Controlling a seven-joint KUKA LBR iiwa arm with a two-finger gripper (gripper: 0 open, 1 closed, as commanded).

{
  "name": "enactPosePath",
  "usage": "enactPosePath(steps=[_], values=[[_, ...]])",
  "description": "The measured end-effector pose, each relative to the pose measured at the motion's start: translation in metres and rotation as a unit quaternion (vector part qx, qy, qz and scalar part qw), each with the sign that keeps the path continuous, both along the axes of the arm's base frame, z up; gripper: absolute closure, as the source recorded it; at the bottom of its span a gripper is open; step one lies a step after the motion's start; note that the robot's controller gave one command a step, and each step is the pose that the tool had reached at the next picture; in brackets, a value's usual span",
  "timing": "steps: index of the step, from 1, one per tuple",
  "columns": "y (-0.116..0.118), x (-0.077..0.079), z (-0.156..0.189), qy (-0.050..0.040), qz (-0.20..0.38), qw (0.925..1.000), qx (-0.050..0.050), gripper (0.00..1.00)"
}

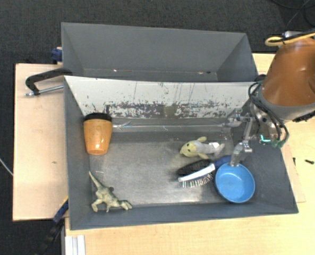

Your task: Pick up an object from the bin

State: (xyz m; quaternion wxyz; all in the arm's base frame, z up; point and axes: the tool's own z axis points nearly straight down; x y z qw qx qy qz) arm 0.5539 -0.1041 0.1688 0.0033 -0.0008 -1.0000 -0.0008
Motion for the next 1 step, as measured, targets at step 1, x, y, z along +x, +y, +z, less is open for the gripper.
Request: enactPosePath(steps=[1], values=[[0.0508, 0.0506, -0.0970, -0.0095, 0.027, 0.9996, -0.001, 0.00]])
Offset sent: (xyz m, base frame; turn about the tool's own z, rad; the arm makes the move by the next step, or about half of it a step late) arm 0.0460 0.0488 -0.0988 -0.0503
